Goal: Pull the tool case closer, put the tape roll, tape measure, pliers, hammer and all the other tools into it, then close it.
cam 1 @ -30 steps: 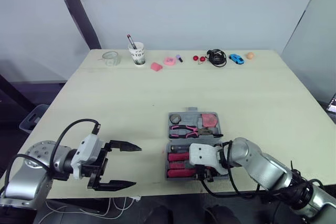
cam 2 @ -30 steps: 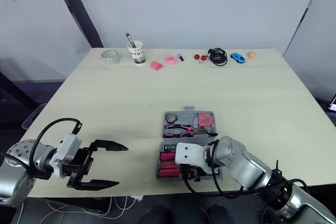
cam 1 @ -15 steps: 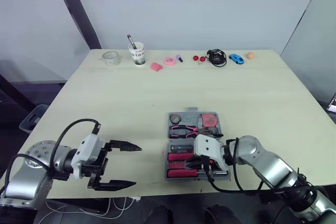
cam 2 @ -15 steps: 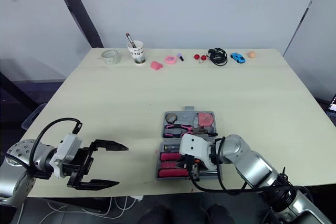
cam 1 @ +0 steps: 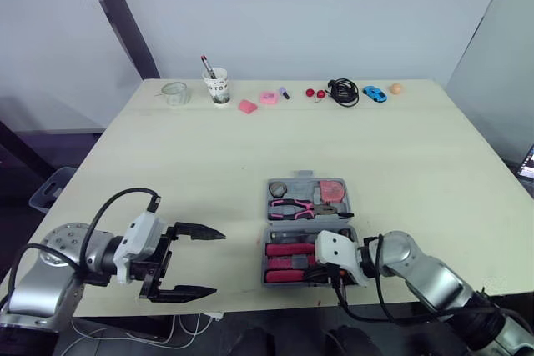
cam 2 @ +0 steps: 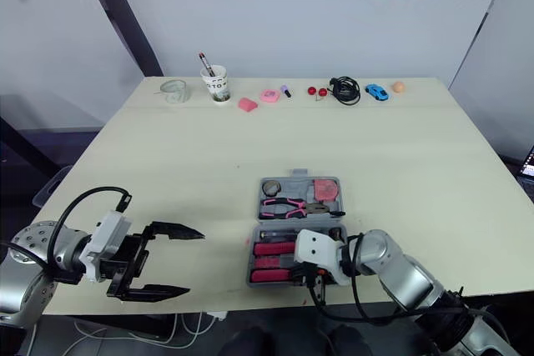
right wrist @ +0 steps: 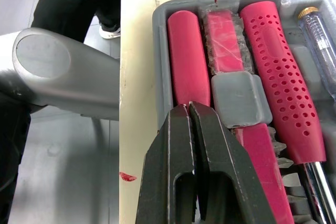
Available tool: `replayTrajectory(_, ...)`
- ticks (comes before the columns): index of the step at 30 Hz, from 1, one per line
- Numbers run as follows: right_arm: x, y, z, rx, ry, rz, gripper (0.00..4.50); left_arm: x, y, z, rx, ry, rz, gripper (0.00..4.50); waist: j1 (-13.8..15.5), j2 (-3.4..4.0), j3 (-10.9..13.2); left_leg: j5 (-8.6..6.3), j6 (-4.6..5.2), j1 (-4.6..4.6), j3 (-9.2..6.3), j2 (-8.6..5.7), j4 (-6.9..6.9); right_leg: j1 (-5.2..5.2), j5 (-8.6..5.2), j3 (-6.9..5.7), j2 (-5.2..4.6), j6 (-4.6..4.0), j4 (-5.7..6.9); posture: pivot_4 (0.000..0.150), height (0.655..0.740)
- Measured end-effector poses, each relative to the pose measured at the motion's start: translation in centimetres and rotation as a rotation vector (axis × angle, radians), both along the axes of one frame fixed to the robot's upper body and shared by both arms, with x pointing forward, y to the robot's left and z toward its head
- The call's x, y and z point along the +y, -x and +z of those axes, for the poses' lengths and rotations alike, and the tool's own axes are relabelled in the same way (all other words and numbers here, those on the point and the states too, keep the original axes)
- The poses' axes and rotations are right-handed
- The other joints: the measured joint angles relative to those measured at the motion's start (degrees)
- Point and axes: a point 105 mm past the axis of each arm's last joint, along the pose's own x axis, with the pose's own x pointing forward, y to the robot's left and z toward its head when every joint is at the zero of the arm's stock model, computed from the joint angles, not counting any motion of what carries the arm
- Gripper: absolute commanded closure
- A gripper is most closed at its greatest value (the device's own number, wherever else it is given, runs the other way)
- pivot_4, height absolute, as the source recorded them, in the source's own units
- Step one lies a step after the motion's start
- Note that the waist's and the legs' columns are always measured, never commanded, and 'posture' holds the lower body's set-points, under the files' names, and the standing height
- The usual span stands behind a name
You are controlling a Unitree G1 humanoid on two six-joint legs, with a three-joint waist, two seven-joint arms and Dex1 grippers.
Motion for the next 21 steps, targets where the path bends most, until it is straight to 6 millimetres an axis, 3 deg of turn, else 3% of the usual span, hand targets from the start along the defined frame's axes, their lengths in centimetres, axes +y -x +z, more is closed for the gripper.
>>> replayTrajectory(16,-0.2,-0.1,-0.2,0.035,-0.043,-0.037,4.43,-0.2,0.0,-0.2,0.009,0.016,0.006,0.0,0.03,-0.12,-0.11,0.0,0.0,0.07,-0.02,0.06,0.0,0.03,0.01,0.0,0.02,-0.01,0.01,0.15,0.74)
replayTrajectory(21,-1.7,-0.5,0.8,0.022,-0.155,-0.149,4.43,0.0,-0.6,-0.3,0.036,0.073,0.111,0.0,0.21,-0.09,-0.06,0.0,0.0,-0.04,-0.02,0.04,0.01,0.02,0.01,0.02,-0.05,0.0,0.0,0.15,0.74)
